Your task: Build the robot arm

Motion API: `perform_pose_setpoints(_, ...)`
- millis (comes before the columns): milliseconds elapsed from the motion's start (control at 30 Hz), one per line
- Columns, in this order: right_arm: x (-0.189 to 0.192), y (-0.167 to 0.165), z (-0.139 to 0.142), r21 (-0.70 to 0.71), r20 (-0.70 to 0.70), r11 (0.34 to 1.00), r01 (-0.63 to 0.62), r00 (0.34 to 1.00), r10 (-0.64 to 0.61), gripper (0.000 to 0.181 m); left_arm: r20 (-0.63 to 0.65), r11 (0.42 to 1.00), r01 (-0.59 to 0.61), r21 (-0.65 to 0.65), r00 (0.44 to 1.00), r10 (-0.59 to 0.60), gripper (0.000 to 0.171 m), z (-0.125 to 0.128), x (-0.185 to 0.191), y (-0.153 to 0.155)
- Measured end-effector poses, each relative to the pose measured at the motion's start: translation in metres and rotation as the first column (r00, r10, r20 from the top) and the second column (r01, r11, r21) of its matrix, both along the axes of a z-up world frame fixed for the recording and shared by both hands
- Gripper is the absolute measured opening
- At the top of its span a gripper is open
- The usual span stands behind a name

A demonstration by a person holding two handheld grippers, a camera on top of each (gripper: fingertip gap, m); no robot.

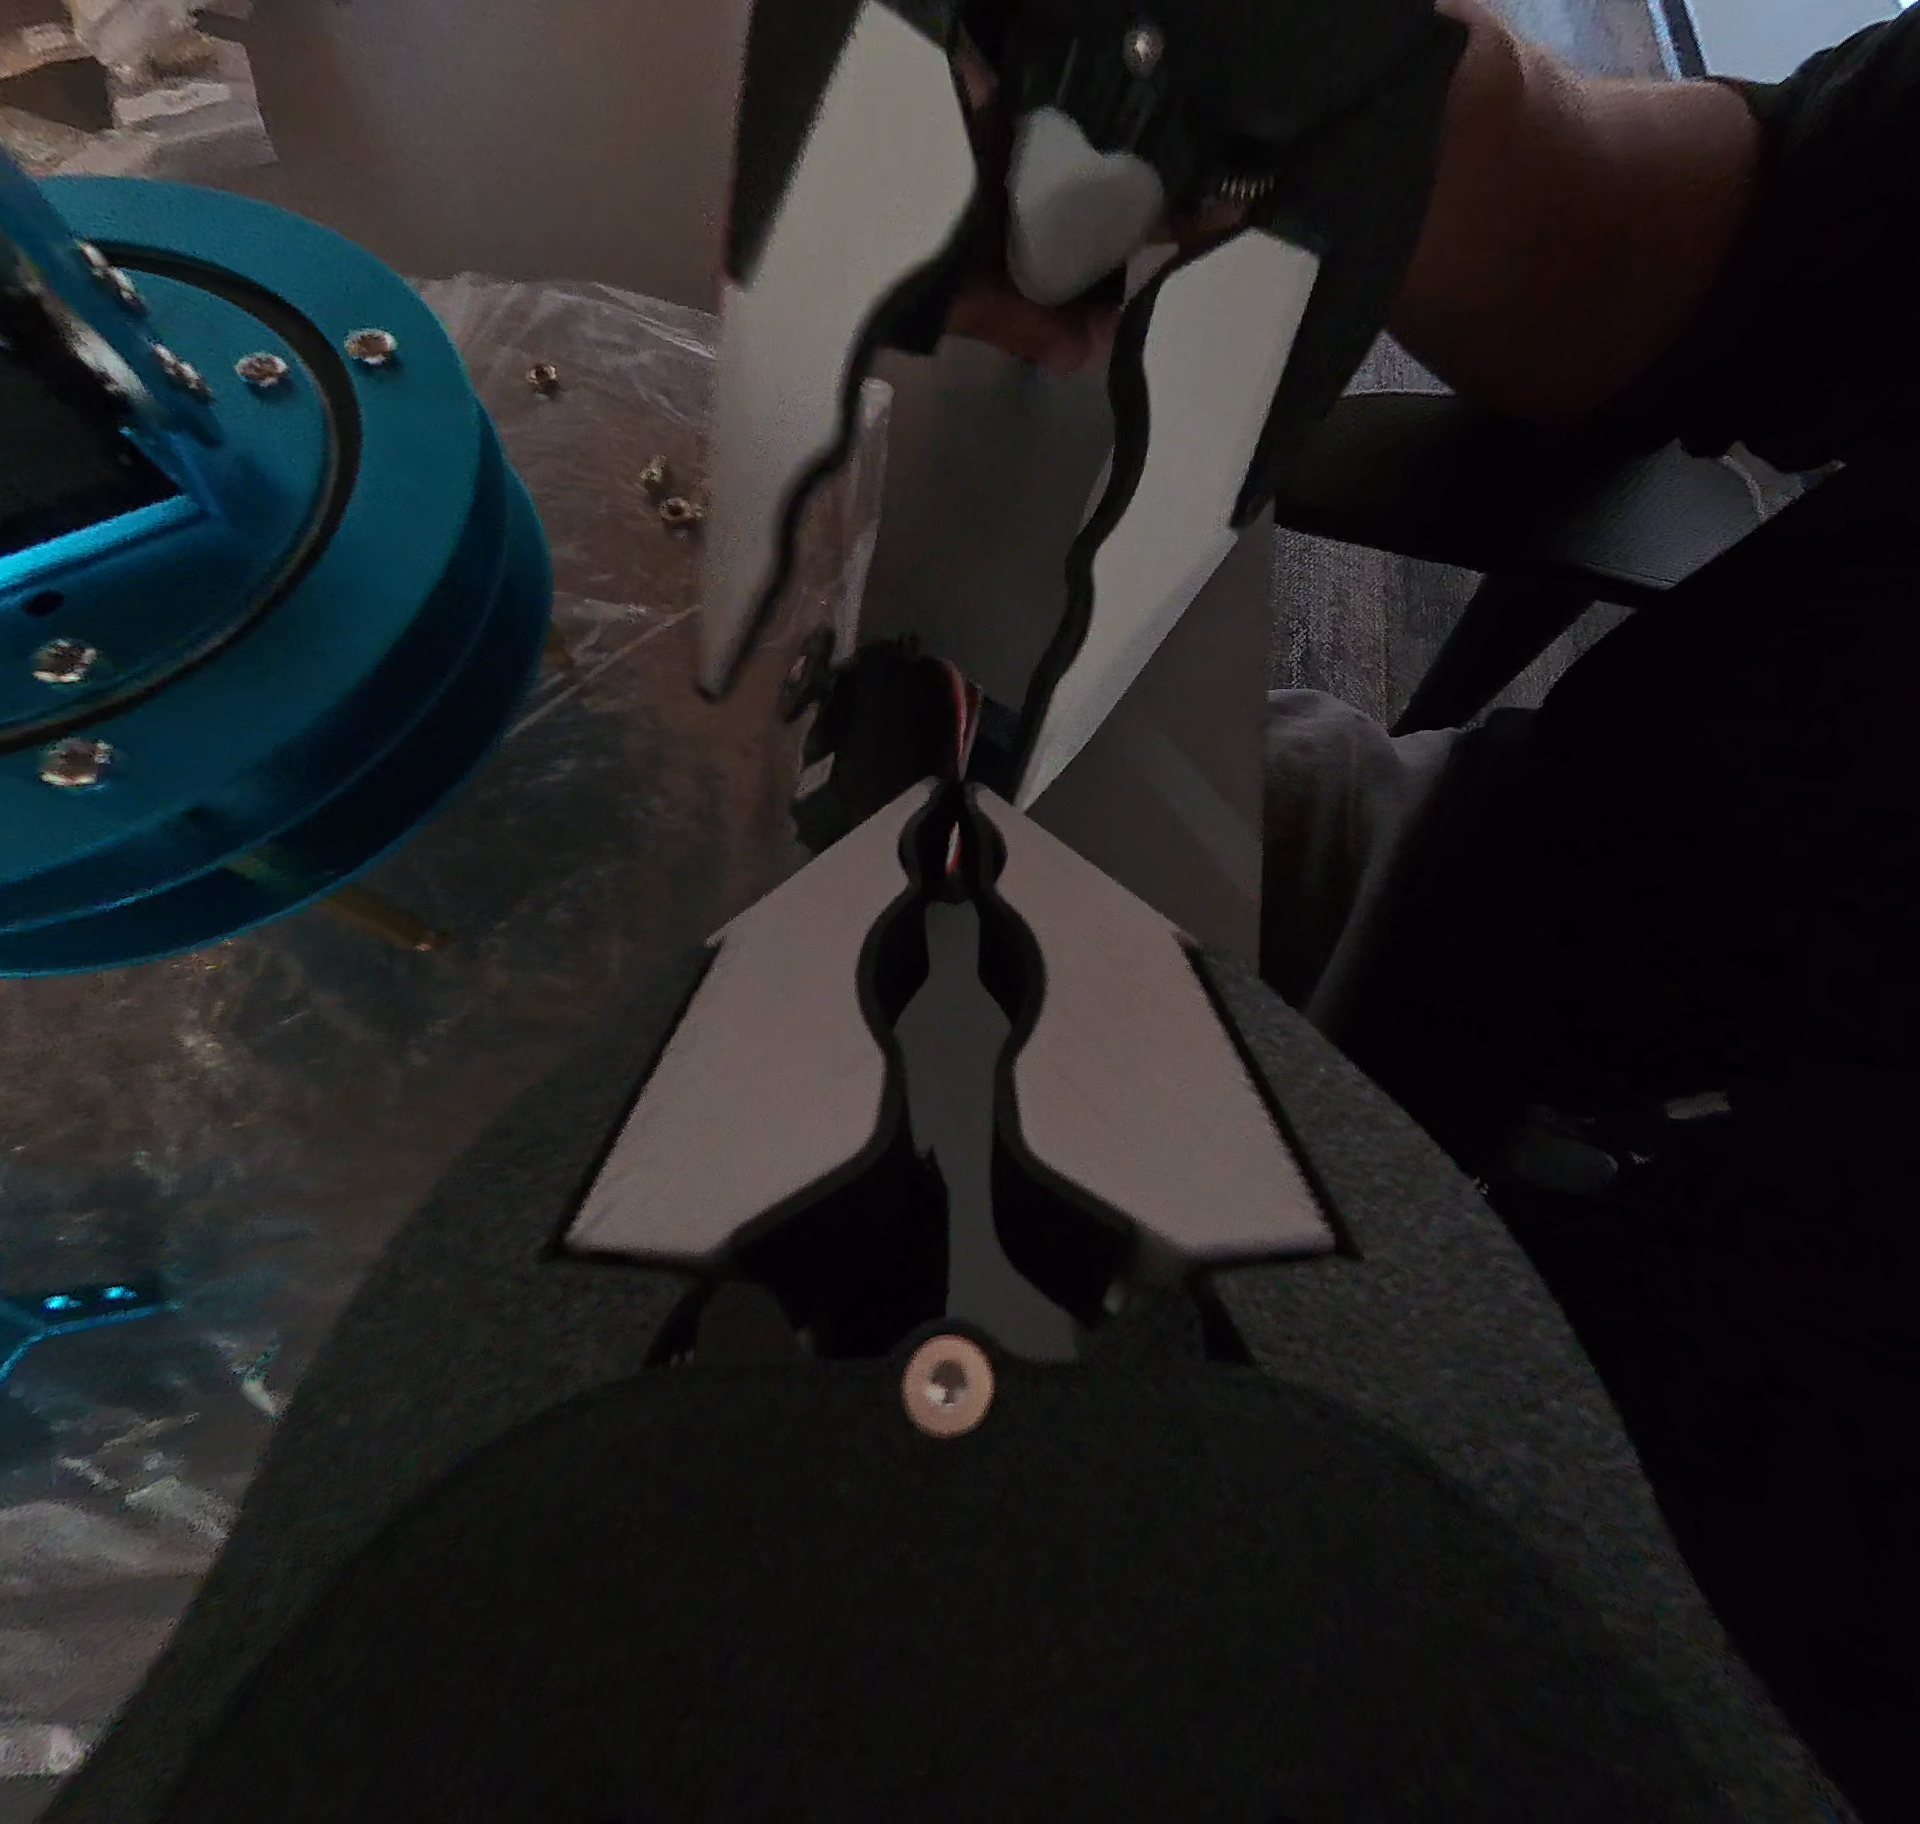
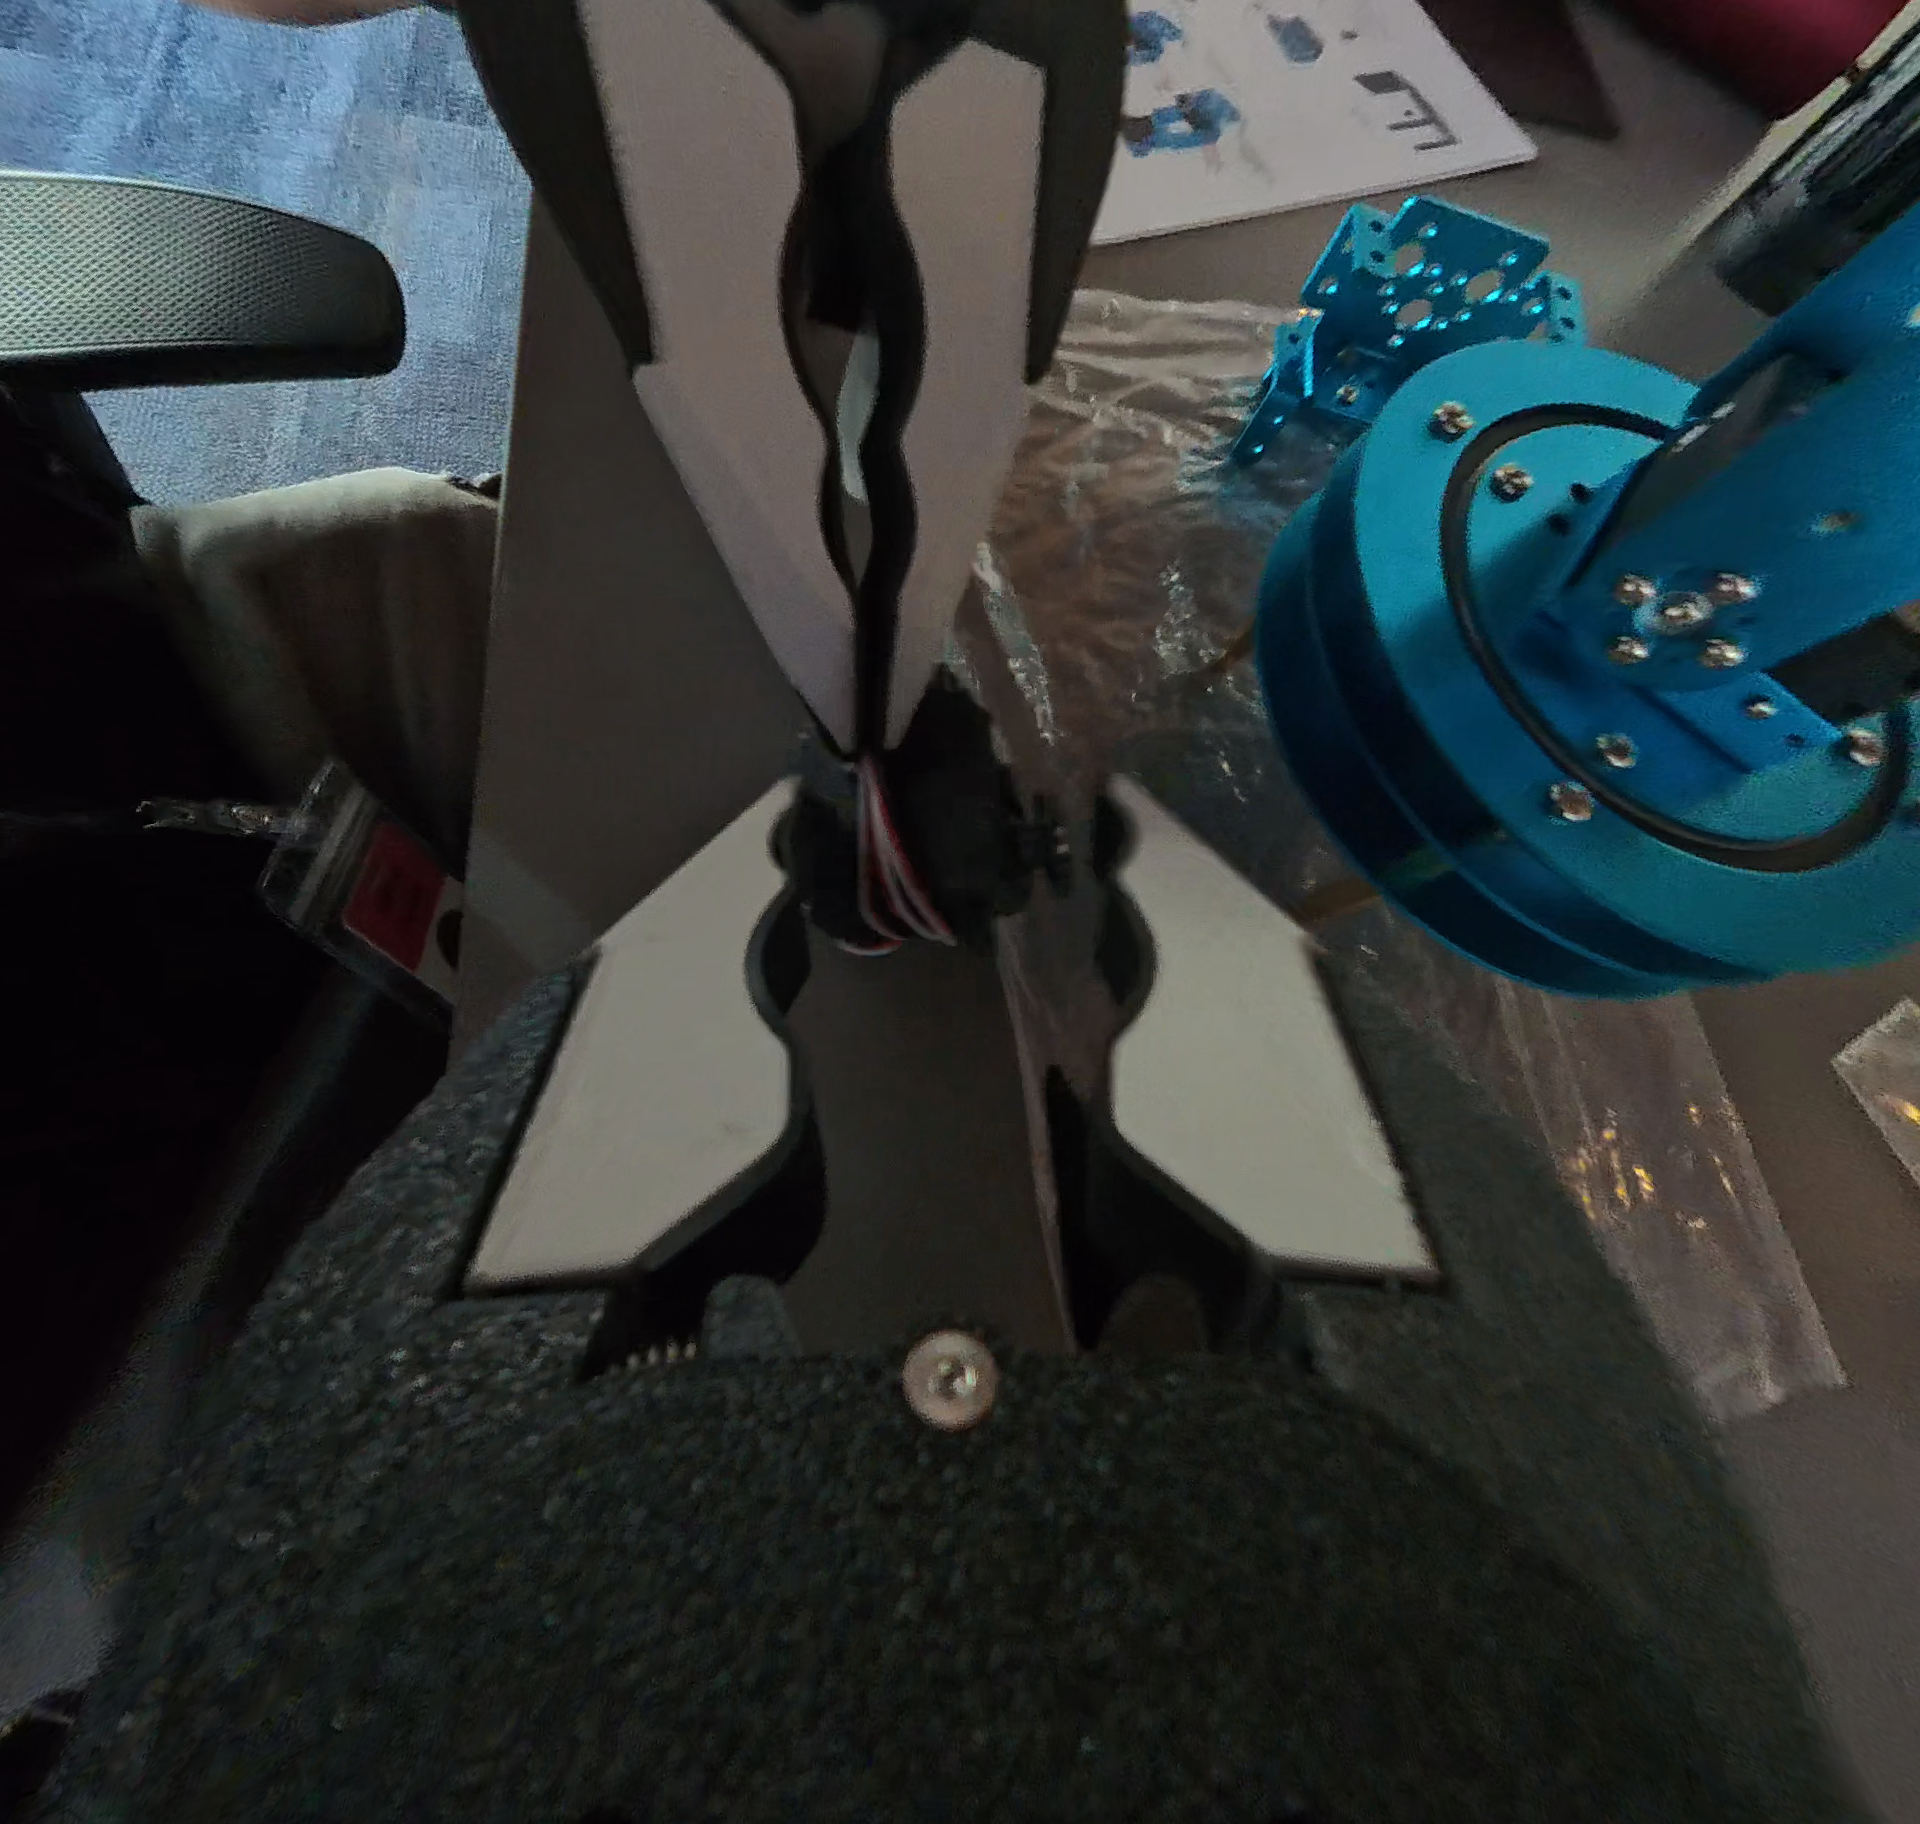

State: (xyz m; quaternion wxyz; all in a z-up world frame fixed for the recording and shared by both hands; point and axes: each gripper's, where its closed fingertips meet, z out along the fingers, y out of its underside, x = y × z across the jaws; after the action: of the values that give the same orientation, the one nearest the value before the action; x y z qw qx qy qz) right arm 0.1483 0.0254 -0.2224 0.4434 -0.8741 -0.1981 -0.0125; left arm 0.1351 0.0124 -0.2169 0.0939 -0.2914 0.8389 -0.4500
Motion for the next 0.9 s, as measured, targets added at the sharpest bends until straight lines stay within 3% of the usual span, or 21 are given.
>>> perform_pose_setpoints(133,0.006,0.002,0.000,-0.027,-0.035,0.999,0.023,0.999,-0.024,0.041,-0.036,0.999,-0.025,-0.026,0.999,0.024,0.000,0.000,0.004,0.004)
perform_pose_setpoints(267,0.011,0.002,-0.001,-0.084,-0.135,0.994,0.075,0.987,-0.086,0.037,0.012,0.998,-0.050,0.023,0.999,0.049,0.000,0.000,0.008,0.004)
perform_pose_setpoints(467,0.015,0.002,0.000,-0.061,-0.096,0.992,0.111,0.988,-0.117,0.035,0.024,0.996,-0.093,0.011,0.995,0.093,0.000,-0.001,0.011,0.004)
perform_pose_setpoints(600,0.015,0.001,0.000,-0.068,-0.115,0.994,0.090,0.989,-0.098,0.035,0.115,0.992,-0.094,0.080,0.990,0.085,0.003,0.001,0.010,0.011)
perform_pose_setpoints(733,0.014,-0.003,0.000,-0.063,-0.120,0.996,0.064,0.990,-0.071,0.034,0.138,0.993,-0.104,0.062,0.986,0.094,0.013,0.006,0.008,0.023)
perform_pose_setpoints(900,0.007,-0.005,0.002,-0.037,-0.063,0.999,-0.028,0.998,0.025,0.034,0.187,0.993,0.023,0.118,0.981,-0.045,0.009,0.000,0.002,0.021)
